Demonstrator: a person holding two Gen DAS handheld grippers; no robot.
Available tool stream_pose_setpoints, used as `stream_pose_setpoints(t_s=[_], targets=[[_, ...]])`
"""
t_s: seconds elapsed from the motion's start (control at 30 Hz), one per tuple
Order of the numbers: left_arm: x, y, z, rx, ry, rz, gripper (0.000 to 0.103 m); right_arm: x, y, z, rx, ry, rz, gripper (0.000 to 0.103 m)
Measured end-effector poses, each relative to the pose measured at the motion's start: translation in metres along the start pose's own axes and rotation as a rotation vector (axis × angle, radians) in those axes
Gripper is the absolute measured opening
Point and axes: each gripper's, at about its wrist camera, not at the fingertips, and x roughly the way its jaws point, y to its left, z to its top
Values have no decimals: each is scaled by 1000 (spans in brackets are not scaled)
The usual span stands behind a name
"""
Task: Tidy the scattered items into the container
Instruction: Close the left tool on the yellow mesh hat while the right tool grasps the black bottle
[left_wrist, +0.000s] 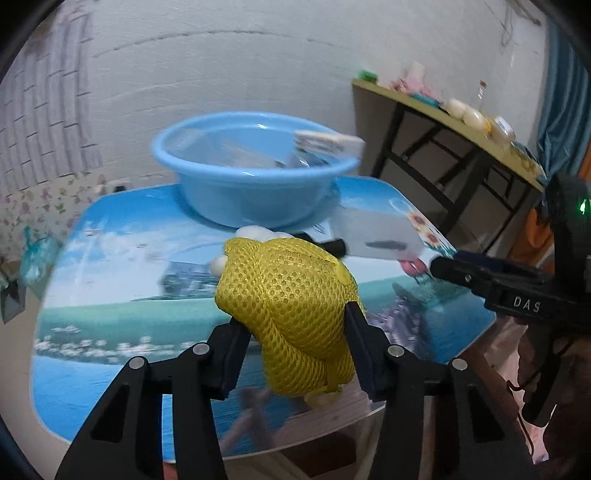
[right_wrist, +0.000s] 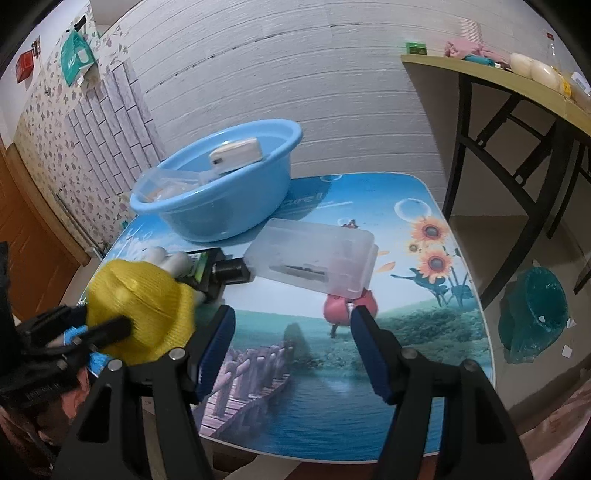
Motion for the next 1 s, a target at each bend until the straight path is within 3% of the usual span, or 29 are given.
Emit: stream_pose_setpoints(t_s=[0.23,0.4,0.57,0.77,0.87,1.0], targets=[[-32,49,-6,-74,-49,123,50,12,28,-2,-50,35,23,65],[-31,80,-13,-125,-31,171,51,27,59,0,-95,65,43,65],[-21,97,-21,-154,-10,163,54,46,84,2,-90,96,33,65],[-13,105,-26,-135,-3,152,65,70,101,4,-52,139,2,89],[-7,106,-25,-121,-1,138,73,81,108,7,-36,151,-19,90],[3,114,-22,-135,13,127,76,93,112,11,-4,172,-53,90]])
